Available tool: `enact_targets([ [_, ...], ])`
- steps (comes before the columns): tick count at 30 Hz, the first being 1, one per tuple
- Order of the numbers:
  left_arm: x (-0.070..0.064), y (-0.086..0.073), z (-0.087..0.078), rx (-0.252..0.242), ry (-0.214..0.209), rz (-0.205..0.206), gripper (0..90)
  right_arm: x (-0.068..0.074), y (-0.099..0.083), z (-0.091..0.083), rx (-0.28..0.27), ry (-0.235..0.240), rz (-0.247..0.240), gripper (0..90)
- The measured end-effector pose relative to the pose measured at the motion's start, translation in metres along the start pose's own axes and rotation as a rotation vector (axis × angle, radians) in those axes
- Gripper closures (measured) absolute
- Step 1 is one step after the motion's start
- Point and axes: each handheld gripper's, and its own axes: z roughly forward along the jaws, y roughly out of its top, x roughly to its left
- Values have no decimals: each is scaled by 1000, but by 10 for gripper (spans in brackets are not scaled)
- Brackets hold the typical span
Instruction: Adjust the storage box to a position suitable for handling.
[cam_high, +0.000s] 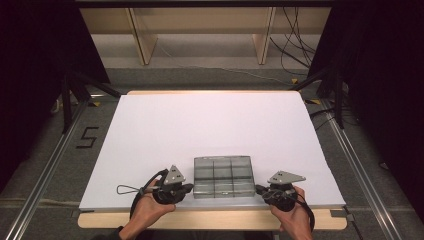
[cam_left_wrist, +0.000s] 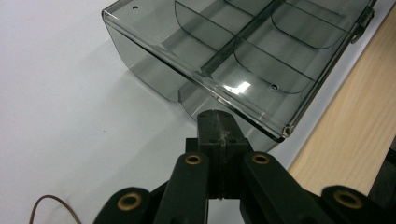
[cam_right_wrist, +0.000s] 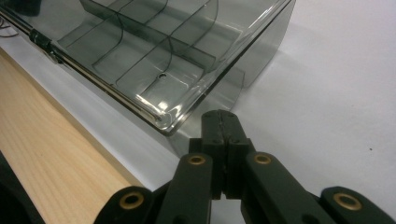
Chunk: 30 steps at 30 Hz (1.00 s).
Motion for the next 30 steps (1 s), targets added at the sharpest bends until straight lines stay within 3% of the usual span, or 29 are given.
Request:
enact_targets([
  [2,4,1,0,-14,21,16,896,1,0,0,-1,5,0,900],
  [4,5,0,1,-19,4,-16,896,2,-1,0,-2,26,1,900],
  [13,6,-2,-1,-10,-8,-6,896,5,-1,-1,8,9,-8,900],
  [17,6,-2,0,-20,-21,-36,895,4,-1,-1,7,10,-8,900],
  [20,9,-3,-1,-26,-38,-32,893,4,-1,-1,7,11,-13,900],
  [21,8,-4,0,-32,-43,-60,893,4,-1,-1,7,11,-13,900],
  [22,10,-4,-1,-28,-49,-37,886,3,-1,-1,7,18,-10,900],
  [23,11,-4,-1,-32,-41,-53,858,3,-1,-2,-4,34,-5,900],
  [26,14,-5,-5,-45,-62,-53,794,4,1,-5,-10,14,-16,900],
  [29,12,-5,-11,-64,-56,-78,746,3,1,-7,-17,5,-34,900],
  [30,13,-4,-13,-73,-51,-65,733,1,0,-9,-25,-8,-40,900],
])
